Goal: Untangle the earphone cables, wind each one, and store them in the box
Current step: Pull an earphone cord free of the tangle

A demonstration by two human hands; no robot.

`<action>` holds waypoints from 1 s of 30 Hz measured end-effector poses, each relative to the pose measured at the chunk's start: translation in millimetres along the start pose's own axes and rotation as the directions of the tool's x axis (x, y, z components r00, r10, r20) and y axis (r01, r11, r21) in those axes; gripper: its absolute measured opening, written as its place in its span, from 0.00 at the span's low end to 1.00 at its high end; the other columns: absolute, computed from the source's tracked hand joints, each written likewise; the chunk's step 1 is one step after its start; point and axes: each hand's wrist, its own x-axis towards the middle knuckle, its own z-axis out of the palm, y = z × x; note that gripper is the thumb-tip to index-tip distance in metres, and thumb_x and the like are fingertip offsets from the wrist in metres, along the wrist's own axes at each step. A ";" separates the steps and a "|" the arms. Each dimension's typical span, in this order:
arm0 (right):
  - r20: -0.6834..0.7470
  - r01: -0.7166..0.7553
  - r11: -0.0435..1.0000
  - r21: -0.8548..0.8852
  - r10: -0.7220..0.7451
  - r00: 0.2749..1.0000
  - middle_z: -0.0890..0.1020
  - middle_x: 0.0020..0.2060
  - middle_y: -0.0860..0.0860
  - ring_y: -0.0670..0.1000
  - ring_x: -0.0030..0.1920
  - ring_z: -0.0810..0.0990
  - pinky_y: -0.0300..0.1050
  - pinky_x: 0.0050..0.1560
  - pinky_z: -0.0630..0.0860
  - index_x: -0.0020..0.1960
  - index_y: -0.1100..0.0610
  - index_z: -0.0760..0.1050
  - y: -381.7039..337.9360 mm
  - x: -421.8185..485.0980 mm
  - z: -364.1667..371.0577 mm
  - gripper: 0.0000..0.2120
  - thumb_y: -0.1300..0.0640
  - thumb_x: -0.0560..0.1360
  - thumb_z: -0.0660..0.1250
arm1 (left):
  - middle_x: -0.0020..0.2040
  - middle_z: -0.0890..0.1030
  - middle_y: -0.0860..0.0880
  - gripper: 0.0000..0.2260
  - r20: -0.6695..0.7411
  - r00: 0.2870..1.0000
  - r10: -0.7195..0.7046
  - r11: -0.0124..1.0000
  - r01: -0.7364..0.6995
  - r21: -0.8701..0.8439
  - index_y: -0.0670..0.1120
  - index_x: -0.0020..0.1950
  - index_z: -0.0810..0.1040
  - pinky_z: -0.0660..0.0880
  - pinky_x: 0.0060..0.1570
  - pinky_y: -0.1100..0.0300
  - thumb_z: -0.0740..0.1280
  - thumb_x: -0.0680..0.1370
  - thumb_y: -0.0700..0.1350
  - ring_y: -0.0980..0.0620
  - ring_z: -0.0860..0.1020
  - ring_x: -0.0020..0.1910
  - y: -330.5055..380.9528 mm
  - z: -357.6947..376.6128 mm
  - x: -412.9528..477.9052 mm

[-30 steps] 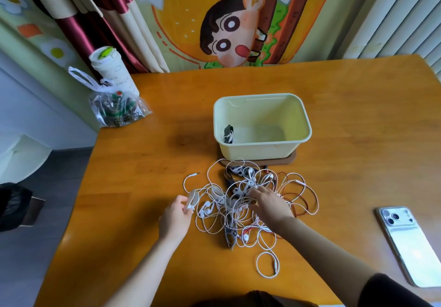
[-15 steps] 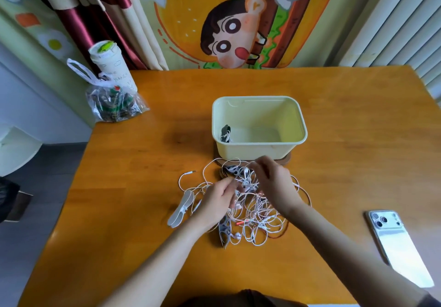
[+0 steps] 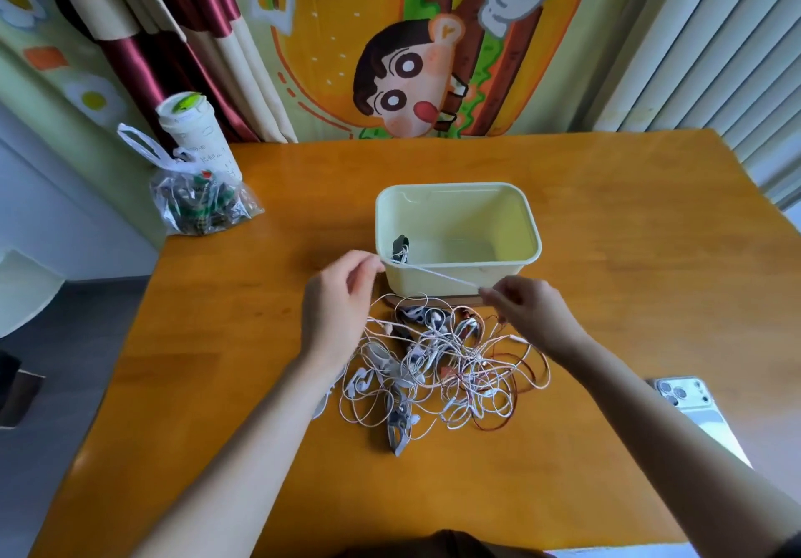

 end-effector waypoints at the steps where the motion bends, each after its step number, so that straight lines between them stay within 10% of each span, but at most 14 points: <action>1: 0.067 -0.044 0.999 0.000 0.044 0.997 0.78 0.28 0.47 0.44 0.29 0.74 0.37 0.34 0.73 0.39 0.55 0.79 5.9 -0.9 2.9 0.11 0.49 0.76 0.66 | 0.35 0.79 0.57 0.08 -0.020 1.000 -0.013 1.000 0.013 0.004 0.46 0.47 0.82 0.65 0.28 0.71 0.63 0.80 0.43 0.63 0.73 0.29 -3.2 -2.5 1.3; 3: 0.119 -0.134 0.986 0.103 0.122 0.985 0.80 0.31 0.50 0.48 0.30 0.77 0.45 0.39 0.79 0.42 0.58 0.80 15.4 -0.8 8.1 0.12 0.50 0.75 0.67 | 0.38 0.80 0.57 0.08 -0.007 0.998 -0.058 0.996 0.058 0.074 0.47 0.48 0.83 0.66 0.28 0.72 0.64 0.79 0.43 0.64 0.73 0.29 -16.2 -4.4 -1.5; 6: -0.036 -0.089 0.994 0.064 0.092 0.995 0.76 0.28 0.49 0.45 0.26 0.70 0.32 0.28 0.67 0.41 0.59 0.79 6.8 0.9 4.3 0.11 0.51 0.75 0.68 | 0.40 0.80 0.54 0.08 0.170 0.964 -0.205 0.942 0.147 0.300 0.48 0.49 0.82 0.69 0.29 0.69 0.64 0.79 0.47 0.60 0.74 0.32 -48.1 -1.2 -15.3; 11: -0.099 0.241 0.969 0.053 -0.235 0.967 0.68 0.22 0.43 0.42 0.23 0.68 0.32 0.25 0.62 0.37 0.53 0.74 -58.4 -12.8 -0.1 0.09 0.53 0.75 0.69 | 0.68 0.67 0.51 0.27 0.406 0.888 -0.217 0.954 0.105 0.281 0.47 0.74 0.64 0.62 0.69 0.58 0.68 0.77 0.47 0.53 0.65 0.68 -31.4 15.1 -28.6; 16: 0.075 0.362 0.928 0.090 -0.369 0.926 0.75 0.26 0.49 0.44 0.27 0.67 0.36 0.29 0.62 0.39 0.56 0.79 -82.1 -24.8 13.8 0.10 0.51 0.75 0.68 | 0.55 0.73 0.57 0.31 0.347 0.938 -0.013 0.999 0.029 -0.041 0.48 0.75 0.63 0.68 0.52 0.74 0.71 0.75 0.43 0.62 0.72 0.51 14.4 23.0 -22.9; 20: 0.095 0.356 0.916 0.183 -0.377 0.921 0.73 0.26 0.45 0.44 0.27 0.66 0.35 0.29 0.61 0.36 0.48 0.76 -71.0 -30.3 15.5 0.11 0.53 0.77 0.65 | 0.48 0.81 0.51 0.15 0.490 0.872 0.000 0.943 0.163 -0.291 0.50 0.62 0.77 0.75 0.49 0.59 0.68 0.77 0.39 0.51 0.78 0.46 20.8 11.8 -20.7; 24: 0.025 0.307 0.941 0.142 -0.313 0.949 0.70 0.25 0.43 0.43 0.27 0.67 0.35 0.29 0.63 0.36 0.46 0.69 -59.6 -35.3 22.0 0.12 0.53 0.78 0.63 | 0.47 0.79 0.53 0.08 0.418 0.904 -0.096 0.858 0.288 -0.426 0.46 0.53 0.81 0.71 0.42 0.71 0.63 0.80 0.41 0.64 0.76 0.41 26.6 8.1 -26.3; 30: 0.219 0.188 0.982 -0.025 -0.178 0.959 0.70 0.28 0.45 0.44 0.28 0.65 0.36 0.30 0.63 0.35 0.54 0.67 -24.0 -38.0 37.5 0.14 0.54 0.78 0.64 | 0.34 0.77 0.52 0.12 0.273 0.893 -0.358 0.818 0.441 -0.369 0.43 0.41 0.78 0.64 0.26 0.68 0.59 0.82 0.41 0.59 0.70 0.25 16.7 2.1 -22.3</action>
